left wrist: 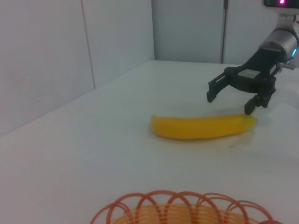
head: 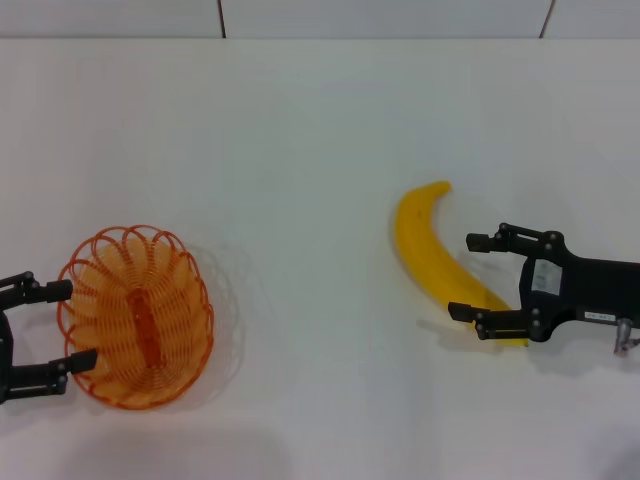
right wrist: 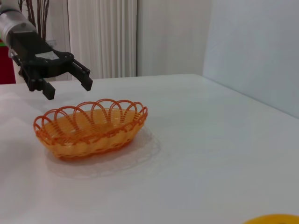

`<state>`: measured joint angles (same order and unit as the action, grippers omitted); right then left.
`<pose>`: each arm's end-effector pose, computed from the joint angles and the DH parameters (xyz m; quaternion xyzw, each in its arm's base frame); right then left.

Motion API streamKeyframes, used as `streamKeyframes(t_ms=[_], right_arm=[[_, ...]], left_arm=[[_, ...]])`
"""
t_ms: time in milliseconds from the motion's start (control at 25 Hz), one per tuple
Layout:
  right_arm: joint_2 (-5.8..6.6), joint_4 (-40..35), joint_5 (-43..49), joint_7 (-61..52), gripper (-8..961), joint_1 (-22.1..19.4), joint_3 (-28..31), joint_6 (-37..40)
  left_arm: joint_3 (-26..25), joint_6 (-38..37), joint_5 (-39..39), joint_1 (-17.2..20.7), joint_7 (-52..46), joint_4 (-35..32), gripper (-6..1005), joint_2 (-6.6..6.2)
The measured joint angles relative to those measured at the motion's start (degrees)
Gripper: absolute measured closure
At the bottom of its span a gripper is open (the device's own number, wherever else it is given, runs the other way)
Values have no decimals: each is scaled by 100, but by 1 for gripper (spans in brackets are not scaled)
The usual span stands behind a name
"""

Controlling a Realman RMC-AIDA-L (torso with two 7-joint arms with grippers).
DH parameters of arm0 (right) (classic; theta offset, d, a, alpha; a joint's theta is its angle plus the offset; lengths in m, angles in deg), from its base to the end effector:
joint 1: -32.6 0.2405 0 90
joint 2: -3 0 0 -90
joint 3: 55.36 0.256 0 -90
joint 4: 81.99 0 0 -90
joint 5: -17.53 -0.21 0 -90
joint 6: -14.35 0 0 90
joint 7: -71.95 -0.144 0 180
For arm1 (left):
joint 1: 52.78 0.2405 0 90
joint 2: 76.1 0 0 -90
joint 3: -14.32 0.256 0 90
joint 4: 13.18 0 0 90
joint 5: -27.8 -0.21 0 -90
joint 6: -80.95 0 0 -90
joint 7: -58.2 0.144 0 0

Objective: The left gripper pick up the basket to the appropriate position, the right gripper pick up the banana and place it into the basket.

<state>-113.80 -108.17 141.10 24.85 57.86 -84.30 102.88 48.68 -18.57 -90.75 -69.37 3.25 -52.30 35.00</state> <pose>0.3248 0.2815 -0.0112 -0.9597 0.0911 0.1909 0.1848 -0.3507 0.2501 0.0652 -0.9644 -0.0973 -0.1636 0.1836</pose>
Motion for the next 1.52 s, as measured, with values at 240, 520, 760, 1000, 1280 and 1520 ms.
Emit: streamKeyframes(t_ms=[240, 520, 760, 1000, 1280, 1520], right_arm=[[-1, 6, 0, 0, 61, 5, 3, -3], [-1, 8, 0, 0, 61, 12, 3, -2], [1, 8, 0, 0, 61, 13, 3, 19], [6, -1, 0, -9, 61, 16, 3, 45], [14, 7, 1, -21, 61, 99, 2, 50], [22, -8, 3, -55, 61, 217, -12, 58]], left_arm=[[0, 45, -68, -50, -21, 7, 151, 11], [0, 47, -72, -59, -24, 10, 151, 11], [-110, -77, 206, -74, -89, -7, 151, 10], [-515, -16, 804, -388, -2593, -934, 152, -54], [-343, 120, -209, -1515, -5130, -1522, 151, -595], [1047, 88, -1697, -2505, -5058, -1670, 152, -831]])
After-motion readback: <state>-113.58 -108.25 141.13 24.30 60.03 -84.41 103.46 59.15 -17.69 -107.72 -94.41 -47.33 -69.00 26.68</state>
